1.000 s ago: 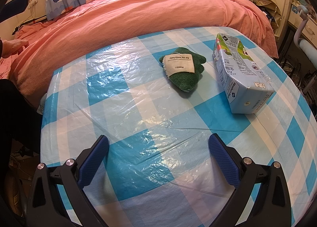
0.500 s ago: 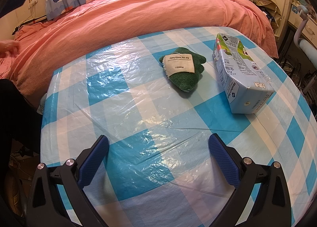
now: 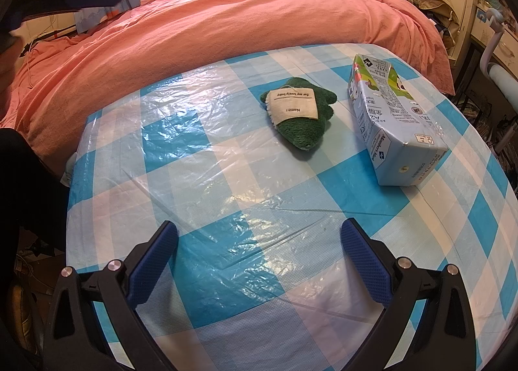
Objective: Collect trash
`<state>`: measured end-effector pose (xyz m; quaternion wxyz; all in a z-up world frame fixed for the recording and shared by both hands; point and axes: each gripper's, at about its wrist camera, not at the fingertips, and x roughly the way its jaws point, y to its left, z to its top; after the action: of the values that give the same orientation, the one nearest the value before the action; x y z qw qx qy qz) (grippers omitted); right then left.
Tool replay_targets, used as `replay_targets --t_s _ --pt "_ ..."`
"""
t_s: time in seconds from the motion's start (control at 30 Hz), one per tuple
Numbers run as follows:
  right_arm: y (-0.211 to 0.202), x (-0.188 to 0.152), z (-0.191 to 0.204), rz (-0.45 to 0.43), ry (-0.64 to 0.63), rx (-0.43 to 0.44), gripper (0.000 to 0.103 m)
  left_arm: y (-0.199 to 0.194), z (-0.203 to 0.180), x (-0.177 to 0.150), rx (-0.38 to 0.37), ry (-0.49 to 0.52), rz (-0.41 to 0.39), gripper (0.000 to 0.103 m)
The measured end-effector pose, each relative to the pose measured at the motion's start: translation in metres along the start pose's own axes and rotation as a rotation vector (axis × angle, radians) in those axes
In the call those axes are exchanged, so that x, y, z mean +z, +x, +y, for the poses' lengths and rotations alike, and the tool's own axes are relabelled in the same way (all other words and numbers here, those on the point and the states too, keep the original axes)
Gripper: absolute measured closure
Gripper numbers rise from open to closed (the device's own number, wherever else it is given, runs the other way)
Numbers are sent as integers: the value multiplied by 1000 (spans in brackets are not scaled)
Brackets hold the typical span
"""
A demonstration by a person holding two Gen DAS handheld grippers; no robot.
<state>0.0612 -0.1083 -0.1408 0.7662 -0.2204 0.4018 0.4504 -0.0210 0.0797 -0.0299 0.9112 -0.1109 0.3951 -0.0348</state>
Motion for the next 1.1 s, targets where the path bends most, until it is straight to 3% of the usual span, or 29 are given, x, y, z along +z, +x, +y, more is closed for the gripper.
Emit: replay_targets --t_s 0.17,0.5,1.1 --pt "0 0 0 0 0 0 6 29 16 2 28 -52 59 22" --pt "0 0 0 0 0 0 6 69 -4 -1 92 43 127 22" --pt "0 0 0 0 2 0 6 105 -34 15 111 106 143 22"
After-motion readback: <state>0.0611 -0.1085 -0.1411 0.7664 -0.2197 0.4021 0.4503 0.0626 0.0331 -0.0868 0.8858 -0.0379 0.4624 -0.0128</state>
